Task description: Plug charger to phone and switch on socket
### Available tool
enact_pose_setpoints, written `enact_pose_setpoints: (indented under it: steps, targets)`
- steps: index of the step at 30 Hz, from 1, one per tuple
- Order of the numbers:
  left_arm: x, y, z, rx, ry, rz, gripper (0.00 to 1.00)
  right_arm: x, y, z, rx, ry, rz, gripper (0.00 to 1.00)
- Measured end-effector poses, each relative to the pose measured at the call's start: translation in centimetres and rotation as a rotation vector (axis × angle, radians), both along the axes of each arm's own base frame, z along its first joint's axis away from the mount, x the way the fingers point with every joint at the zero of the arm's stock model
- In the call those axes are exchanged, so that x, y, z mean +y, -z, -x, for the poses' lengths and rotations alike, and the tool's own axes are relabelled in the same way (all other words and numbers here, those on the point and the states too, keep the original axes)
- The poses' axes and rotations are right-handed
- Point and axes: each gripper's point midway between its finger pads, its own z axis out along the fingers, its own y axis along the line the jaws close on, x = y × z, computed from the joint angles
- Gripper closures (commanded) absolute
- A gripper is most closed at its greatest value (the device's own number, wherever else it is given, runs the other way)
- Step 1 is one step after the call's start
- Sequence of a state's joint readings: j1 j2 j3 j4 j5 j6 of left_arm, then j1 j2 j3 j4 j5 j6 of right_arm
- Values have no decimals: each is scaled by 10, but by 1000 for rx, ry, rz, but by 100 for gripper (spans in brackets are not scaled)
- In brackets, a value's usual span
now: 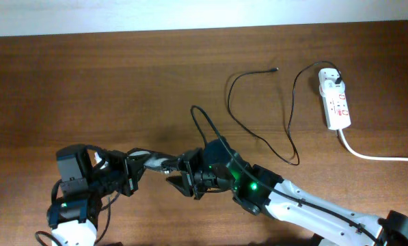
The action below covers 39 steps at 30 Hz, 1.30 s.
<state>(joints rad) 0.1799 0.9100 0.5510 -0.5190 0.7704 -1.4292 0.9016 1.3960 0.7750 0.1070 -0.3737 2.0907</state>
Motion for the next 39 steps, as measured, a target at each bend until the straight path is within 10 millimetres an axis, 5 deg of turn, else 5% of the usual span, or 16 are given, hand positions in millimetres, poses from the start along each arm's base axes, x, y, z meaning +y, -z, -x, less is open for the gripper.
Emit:
enact_pose_setpoints:
  steps: [6,12,17,23,33,35,39]
  targets:
    - [17,19,-1,-93,75,-247,100,-28,42,11,30,-22,226,55]
    - [19,30,10,-124,186,-355,100,-80,92,33,69,-67,532,51]
    - [15,43,33,-63,271,-376,100,-116,111,46,122,-60,705,50]
    - [3,40,34,-85,319,-308,100,-129,116,48,104,-83,773,50]
    - [-29,60,-12,-143,429,-80,100,-136,118,45,12,-163,825,45]
    - [-52,51,-29,-195,486,-33,100,-138,118,44,2,-163,839,34]
    - [-75,19,-50,-266,541,37,100,-157,123,50,23,-169,926,31]
